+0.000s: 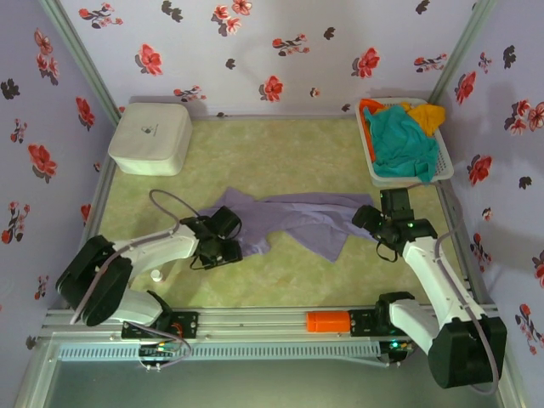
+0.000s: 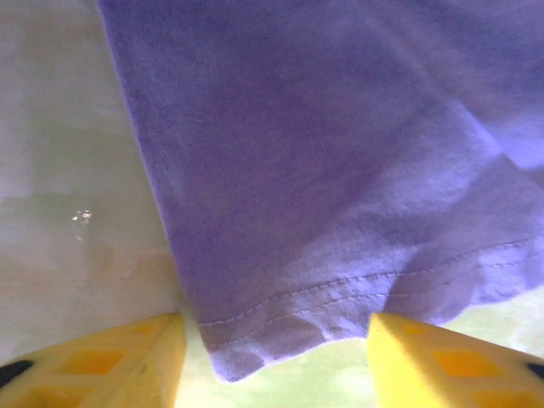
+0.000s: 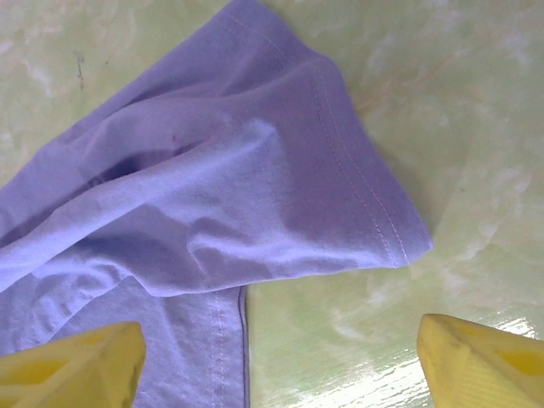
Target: Fold and stack the t-shirts
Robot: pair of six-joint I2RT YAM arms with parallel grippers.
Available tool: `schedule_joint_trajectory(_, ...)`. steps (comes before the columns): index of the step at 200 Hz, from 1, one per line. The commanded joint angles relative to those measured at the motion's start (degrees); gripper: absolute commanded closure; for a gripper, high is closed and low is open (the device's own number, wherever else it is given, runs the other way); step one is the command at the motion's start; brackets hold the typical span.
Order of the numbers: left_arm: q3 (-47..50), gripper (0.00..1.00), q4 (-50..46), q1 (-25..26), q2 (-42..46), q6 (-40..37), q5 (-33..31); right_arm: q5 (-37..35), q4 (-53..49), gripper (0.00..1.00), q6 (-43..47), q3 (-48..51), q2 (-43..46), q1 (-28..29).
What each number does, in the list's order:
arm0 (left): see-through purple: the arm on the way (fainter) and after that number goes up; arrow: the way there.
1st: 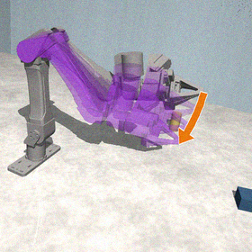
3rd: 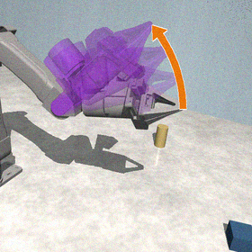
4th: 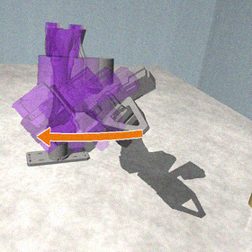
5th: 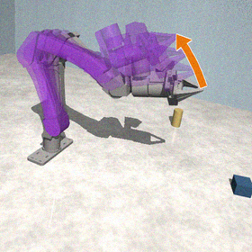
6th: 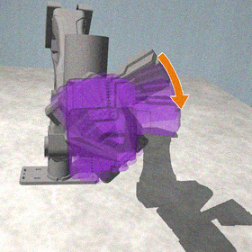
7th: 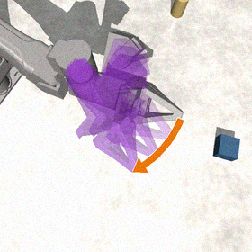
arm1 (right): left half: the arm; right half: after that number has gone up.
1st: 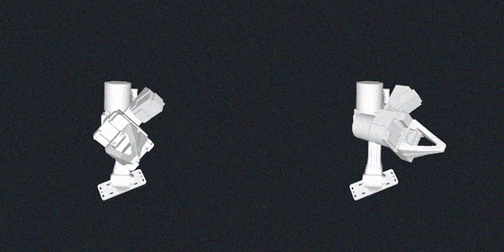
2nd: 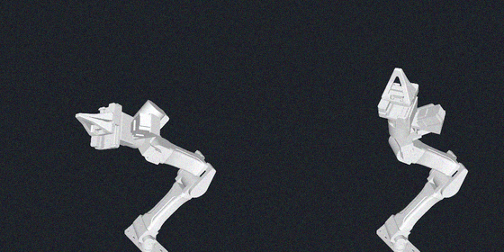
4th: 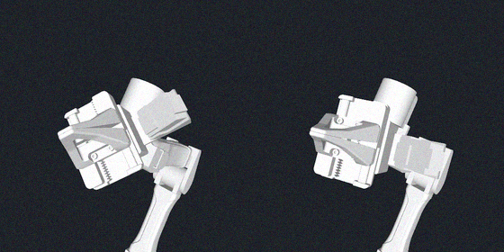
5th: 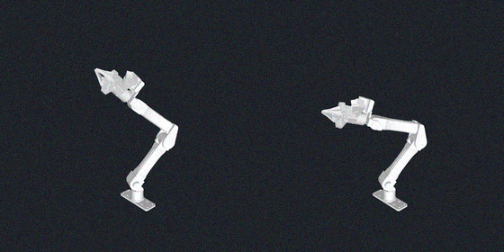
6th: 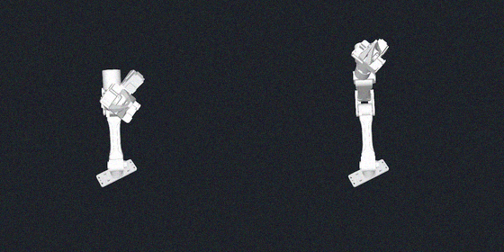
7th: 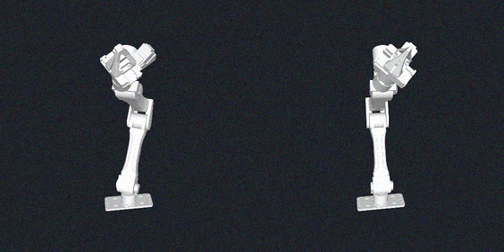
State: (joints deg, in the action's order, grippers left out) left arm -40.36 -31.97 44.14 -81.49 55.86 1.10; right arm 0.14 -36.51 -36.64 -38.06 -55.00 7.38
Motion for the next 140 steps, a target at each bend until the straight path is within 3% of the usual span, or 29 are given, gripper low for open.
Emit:
schedule_joint_trajectory(1,-2.1,0.53,1.7,0.4,-2.8,0.0,-1.4,-2.6,-3.4,0.15,-1.1,-0.9,0.3,-0.4)
schedule_joint_trajectory(27,-3.0,0.81,-1.2,0.7,-1.9,-0.1,-3.0,-6.4,-6.0,0.16,-0.5,-1.8,-1.2,-0.3)
schedule_joint_trajectory(56,-4.0,1.0,-7.7,1.0,4.0,-0.2,-4.1,-5.6,-5.9,0.18,0.9,-1.7,-3.0,-0.4)
schedule_joint_trajectory(140,-0.2,1.0,-29.5,1.4,31.8,7.8,-4.0,-2.8,-2.8,0.23,0.8,1.2,-5.3,-0.4)
